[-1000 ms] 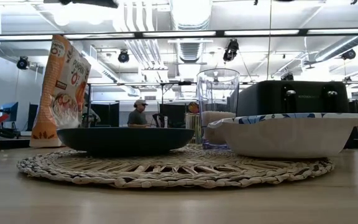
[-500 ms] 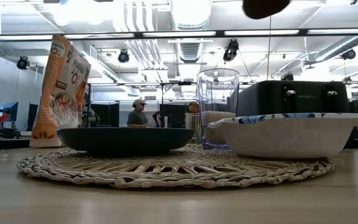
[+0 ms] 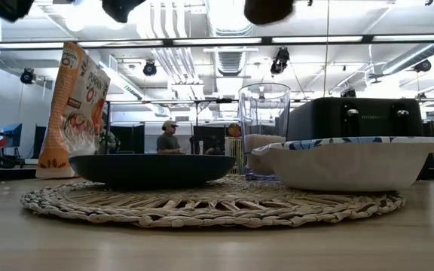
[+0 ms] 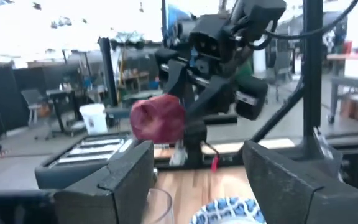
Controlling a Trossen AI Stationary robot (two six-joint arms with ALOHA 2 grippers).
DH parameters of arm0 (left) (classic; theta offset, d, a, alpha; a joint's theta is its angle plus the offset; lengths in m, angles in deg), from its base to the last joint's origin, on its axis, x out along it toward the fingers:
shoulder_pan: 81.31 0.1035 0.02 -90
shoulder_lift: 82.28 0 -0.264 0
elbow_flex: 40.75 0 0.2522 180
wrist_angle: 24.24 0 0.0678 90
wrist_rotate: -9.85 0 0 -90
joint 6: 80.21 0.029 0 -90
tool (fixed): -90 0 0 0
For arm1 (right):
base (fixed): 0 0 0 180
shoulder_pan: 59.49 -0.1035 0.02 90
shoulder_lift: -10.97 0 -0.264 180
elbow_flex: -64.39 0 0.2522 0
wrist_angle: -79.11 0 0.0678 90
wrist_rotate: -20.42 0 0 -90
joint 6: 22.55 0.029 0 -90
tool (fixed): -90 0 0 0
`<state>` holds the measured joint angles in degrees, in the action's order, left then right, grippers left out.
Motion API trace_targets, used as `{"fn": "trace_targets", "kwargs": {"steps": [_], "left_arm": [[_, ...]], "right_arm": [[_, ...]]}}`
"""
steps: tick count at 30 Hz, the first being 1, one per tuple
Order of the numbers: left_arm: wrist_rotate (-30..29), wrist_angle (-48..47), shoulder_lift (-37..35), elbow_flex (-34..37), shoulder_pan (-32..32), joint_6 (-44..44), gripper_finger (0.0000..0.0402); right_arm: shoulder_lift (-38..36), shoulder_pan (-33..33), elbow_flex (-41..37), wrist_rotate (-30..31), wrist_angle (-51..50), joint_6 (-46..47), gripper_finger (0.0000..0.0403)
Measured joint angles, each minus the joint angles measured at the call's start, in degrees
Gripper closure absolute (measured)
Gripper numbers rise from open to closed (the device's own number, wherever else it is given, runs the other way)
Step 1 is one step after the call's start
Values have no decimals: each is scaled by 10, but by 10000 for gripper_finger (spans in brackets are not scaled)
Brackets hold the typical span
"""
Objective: Arrange a breakfast setting
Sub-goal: Put the apple on the brown placemat to the top right of the blue plate
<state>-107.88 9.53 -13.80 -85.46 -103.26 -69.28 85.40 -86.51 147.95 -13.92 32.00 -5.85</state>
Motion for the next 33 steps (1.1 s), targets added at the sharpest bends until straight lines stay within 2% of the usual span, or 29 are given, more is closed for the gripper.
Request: {"fn": "trace_targets", "kwargs": {"steps": [5,8,10,14,23,33], "left_arm": [[3,37,1,20,13,15,180],[3,40,1,18,18,35,181],[5,40,1,14,18,52,181],[21,40,-1,10,18,66,181],[62,39,-2,6,26,62,170],[93,57,-1,5,27,83,141]], "right_arm": [[14,22,-19,-74,237,-155,225],[27,38,-33,-161,377,-247,225],[36,49,-38,-215,427,-280,225],[46,65,-38,-270,458,-304,225],[59,92,-38,-309,468,-313,225],[73,122,-36,-397,517,-308,225]]}}
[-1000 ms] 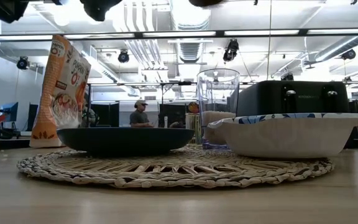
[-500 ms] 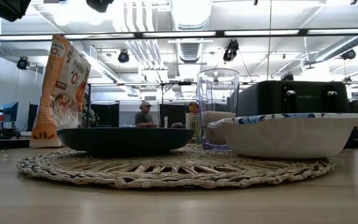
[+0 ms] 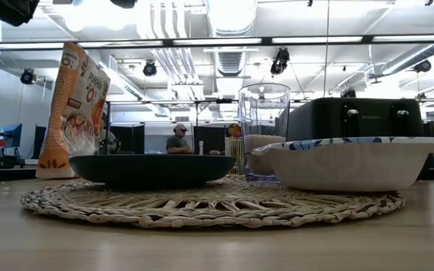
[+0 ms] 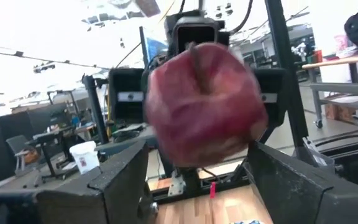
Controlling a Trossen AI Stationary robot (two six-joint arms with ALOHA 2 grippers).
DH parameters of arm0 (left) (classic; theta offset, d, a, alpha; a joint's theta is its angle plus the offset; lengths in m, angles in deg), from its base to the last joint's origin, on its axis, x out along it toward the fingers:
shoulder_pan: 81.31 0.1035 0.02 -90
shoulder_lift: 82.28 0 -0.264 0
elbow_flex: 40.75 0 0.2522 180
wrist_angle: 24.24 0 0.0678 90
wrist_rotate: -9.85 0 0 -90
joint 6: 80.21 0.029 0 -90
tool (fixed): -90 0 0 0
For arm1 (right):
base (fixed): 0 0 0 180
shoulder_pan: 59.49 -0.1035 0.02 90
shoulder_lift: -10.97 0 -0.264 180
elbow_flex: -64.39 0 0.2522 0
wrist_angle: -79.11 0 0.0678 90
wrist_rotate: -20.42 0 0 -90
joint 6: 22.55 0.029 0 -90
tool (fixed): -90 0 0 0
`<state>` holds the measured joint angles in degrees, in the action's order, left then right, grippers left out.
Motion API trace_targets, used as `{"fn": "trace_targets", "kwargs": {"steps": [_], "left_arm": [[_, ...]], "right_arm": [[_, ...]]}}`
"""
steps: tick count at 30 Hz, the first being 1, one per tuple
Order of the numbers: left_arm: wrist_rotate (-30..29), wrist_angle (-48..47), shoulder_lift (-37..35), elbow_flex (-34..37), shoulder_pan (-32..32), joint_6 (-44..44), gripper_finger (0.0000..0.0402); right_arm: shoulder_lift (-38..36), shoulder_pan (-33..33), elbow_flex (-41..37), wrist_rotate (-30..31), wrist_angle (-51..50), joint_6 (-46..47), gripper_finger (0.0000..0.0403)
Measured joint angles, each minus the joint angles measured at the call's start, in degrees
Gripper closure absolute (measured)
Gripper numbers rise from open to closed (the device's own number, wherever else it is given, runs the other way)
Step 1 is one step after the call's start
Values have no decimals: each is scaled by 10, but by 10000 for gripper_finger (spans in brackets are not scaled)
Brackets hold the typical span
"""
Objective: Arrange a breakfast setting
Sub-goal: Put the apple on the brown placemat to the top right of the blue plate
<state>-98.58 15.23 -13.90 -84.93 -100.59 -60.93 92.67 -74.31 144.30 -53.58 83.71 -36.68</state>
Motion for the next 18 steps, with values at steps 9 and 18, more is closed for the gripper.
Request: {"fn": "trace_targets", "kwargs": {"steps": [9,18], "left_arm": [[22,23,0,-4,0,55,138],[72,27,20,-34,10,83,138]], "right_arm": [[23,16,1,-46,50,-7,225],[34,25,1,-102,83,-19,225]]}}
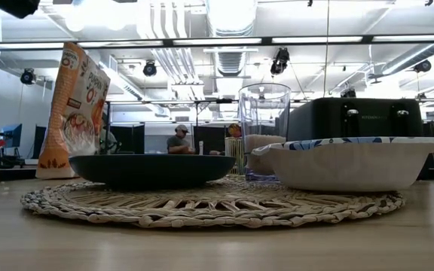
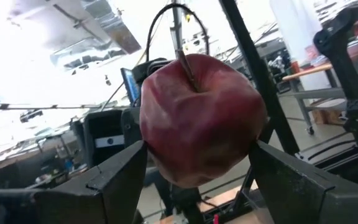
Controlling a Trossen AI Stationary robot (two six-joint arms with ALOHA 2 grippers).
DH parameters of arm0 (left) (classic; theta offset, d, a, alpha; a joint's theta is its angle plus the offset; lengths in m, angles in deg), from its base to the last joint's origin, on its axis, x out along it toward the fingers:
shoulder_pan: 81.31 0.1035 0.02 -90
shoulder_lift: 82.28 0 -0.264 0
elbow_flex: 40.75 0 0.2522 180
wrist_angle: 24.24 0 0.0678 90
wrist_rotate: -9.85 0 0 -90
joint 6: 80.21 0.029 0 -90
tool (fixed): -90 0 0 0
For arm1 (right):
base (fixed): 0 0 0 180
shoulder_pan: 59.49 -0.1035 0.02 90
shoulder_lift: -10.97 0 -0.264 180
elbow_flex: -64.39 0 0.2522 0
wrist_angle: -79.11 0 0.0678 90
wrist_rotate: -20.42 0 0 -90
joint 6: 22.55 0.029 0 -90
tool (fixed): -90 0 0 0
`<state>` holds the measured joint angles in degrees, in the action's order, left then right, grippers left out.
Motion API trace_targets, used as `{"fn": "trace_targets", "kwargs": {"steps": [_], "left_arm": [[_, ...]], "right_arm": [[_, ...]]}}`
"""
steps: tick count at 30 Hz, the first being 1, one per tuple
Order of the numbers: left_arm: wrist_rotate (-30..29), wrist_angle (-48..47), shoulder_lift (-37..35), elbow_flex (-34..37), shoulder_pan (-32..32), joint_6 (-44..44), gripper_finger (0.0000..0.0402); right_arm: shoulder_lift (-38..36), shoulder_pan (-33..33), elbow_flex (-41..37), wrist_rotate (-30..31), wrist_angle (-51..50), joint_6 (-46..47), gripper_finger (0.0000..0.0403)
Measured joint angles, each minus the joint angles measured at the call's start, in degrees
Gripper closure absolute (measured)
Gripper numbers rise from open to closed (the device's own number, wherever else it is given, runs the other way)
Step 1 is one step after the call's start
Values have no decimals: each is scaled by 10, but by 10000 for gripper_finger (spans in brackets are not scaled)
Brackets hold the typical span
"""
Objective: Arrange a breakfast setting
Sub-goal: Put the apple on the brown placemat to the top right of the blue plate
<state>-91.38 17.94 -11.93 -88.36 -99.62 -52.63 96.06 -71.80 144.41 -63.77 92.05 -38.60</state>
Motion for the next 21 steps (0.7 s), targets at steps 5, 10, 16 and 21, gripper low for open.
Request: {"fn": "trace_targets", "kwargs": {"steps": [5,10,16,21], "left_arm": [[22,0,12,-14,8,3,138],[32,-2,17,-19,13,1,138],[52,-4,17,-16,27,-32,138],[48,-7,18,-11,27,-30,138]], "right_arm": [[0,0,0,-7,-1,11,225],[1,1,0,-7,-2,9,225],[0,3,0,-7,-5,6,225],[0,3,0,-3,-19,6,225]]}}
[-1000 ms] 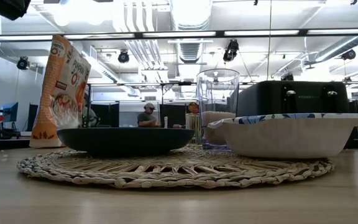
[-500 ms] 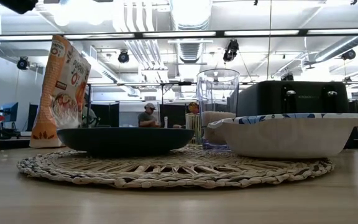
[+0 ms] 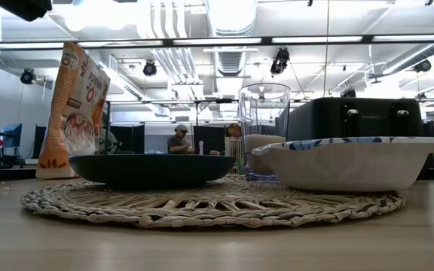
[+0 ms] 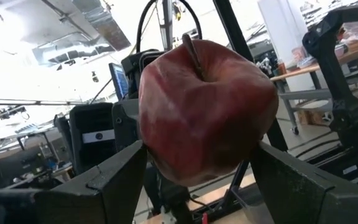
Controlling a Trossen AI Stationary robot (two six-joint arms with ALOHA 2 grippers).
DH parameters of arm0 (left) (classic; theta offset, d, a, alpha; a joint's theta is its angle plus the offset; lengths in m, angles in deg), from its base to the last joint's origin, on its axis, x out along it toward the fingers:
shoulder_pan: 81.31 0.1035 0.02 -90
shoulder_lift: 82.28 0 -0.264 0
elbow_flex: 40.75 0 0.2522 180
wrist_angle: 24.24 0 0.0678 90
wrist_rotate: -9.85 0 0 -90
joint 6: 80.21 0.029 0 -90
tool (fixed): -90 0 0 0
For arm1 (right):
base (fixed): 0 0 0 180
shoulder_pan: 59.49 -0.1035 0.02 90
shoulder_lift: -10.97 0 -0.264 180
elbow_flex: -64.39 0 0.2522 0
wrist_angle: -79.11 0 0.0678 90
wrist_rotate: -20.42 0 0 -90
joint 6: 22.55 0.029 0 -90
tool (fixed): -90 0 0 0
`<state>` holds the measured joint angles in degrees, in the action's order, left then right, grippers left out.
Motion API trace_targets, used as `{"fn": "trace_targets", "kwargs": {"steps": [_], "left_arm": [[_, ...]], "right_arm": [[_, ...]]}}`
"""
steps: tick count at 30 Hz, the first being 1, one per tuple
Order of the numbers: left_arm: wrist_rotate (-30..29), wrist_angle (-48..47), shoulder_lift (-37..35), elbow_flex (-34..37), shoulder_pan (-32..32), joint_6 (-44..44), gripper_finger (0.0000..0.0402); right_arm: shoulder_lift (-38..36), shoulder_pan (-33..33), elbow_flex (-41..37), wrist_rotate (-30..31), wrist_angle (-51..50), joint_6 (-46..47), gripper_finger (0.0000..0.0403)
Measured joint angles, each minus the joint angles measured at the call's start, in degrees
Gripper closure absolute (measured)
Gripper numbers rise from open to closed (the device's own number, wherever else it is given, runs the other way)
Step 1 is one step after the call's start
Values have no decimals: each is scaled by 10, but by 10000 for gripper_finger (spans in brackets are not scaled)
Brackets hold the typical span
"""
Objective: Arrange a breakfast setting
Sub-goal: Put the apple on the brown placemat to the top right of the blue plate
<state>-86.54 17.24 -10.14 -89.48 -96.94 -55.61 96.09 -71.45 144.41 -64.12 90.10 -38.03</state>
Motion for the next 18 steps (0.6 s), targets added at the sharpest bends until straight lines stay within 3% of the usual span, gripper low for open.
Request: {"fn": "trace_targets", "kwargs": {"steps": [18], "left_arm": [[-1,-92,-17,-18,3,-63,138]], "right_arm": [[-3,6,0,11,-15,6,225]]}}
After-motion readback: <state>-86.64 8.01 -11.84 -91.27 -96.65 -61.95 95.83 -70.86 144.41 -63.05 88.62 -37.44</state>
